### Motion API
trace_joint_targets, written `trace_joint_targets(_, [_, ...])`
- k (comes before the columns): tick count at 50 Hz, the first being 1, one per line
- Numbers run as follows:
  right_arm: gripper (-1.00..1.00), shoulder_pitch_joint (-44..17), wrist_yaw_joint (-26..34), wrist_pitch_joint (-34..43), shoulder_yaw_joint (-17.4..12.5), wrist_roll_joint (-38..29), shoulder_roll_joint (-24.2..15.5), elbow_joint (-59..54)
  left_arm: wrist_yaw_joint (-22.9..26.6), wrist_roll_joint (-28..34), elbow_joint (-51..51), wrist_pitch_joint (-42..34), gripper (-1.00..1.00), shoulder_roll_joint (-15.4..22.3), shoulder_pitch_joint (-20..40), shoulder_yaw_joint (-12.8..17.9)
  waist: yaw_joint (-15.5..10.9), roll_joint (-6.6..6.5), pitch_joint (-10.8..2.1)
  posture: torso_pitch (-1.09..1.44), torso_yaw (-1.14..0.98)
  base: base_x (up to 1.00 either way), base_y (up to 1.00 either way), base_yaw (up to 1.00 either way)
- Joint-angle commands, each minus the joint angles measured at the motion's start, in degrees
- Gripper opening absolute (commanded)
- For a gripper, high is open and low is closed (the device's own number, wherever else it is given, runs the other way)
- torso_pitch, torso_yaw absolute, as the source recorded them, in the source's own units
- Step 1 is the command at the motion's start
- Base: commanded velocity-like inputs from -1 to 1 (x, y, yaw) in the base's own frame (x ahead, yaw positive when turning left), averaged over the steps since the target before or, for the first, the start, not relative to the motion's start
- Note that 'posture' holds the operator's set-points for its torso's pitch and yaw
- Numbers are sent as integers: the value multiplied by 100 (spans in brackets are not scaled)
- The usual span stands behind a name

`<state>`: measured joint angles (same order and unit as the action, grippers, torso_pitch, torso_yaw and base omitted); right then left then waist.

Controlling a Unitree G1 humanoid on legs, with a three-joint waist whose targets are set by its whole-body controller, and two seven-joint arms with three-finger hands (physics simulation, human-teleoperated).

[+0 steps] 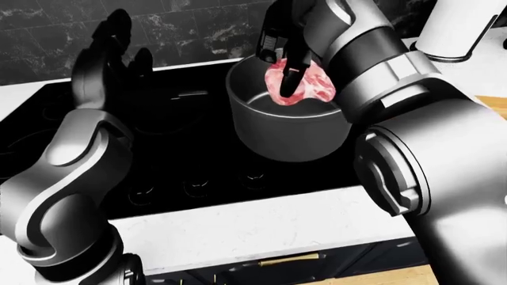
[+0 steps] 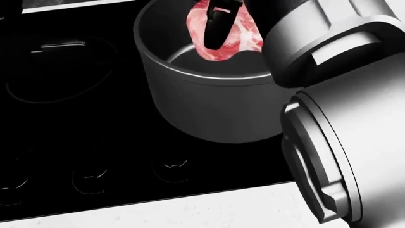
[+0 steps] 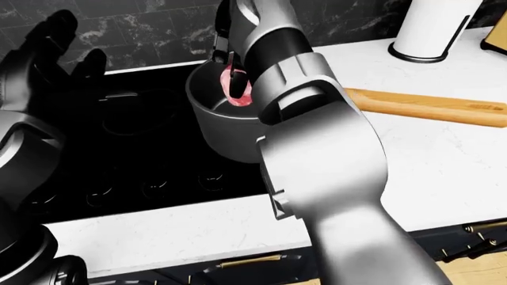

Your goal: Pick the pork chop from the plate and place it in the pan.

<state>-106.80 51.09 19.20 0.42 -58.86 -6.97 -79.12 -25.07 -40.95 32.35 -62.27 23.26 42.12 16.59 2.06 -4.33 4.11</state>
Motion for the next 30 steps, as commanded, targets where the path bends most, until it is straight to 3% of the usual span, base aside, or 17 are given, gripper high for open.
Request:
trace_joint_targets(1, [-100, -268, 4, -18, 23, -55, -71, 270, -1, 13, 95, 187, 100, 94, 147, 64, 5, -11, -191, 0, 0, 0, 0, 0])
trace_joint_targets(30, [-100, 21, -129, 63, 22, 14, 37, 284, -37, -43, 73, 242, 100, 121, 133, 45, 6, -21, -204, 0, 0, 0, 0, 0])
